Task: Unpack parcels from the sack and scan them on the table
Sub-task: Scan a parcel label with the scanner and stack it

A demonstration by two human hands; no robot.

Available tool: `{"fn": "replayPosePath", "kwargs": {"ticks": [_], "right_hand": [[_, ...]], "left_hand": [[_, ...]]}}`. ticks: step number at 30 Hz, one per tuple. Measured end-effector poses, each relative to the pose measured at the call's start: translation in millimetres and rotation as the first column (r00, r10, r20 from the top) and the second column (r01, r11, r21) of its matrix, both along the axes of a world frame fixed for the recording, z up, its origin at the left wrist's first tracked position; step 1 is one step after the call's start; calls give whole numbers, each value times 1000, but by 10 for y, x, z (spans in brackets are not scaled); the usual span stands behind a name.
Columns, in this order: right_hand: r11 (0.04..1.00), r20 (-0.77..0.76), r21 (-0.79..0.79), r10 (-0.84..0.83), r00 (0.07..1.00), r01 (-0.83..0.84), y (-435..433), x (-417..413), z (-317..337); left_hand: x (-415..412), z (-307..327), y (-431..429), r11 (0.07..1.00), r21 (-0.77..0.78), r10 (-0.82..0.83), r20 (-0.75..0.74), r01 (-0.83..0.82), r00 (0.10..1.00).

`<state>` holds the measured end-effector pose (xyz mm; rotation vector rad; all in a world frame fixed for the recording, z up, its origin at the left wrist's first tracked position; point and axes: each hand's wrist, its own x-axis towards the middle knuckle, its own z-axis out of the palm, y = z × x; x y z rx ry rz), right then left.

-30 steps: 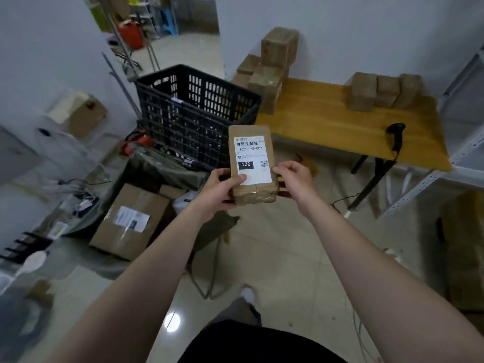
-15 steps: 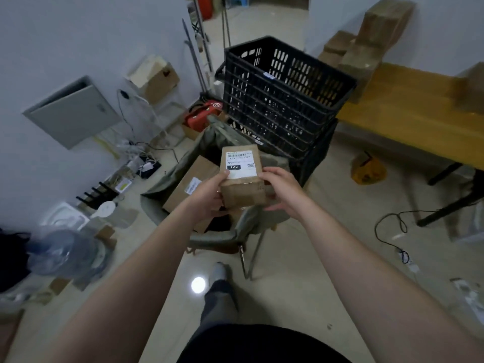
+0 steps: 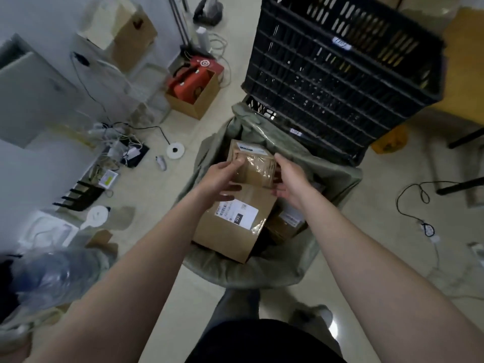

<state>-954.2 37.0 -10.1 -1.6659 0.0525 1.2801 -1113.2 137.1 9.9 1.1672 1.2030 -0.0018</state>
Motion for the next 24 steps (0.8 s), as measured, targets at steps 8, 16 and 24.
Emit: {"fn": "replayPosePath", "kwargs": {"ticks": [8, 16, 24], "right_hand": [[989, 161, -141, 56, 985, -34, 611, -125, -616], [964, 400, -262, 69, 914, 42, 815, -197, -1156], [831, 214, -459, 446, 869, -314, 1146, -235, -1480]], "left_hand": [[168, -667, 774, 962, 240, -91, -163, 129, 982], [208, -1156, 1107, 918, 275, -208, -277, 285, 938], [253, -1364, 1229, 852, 317, -335, -285, 418, 898]]}}
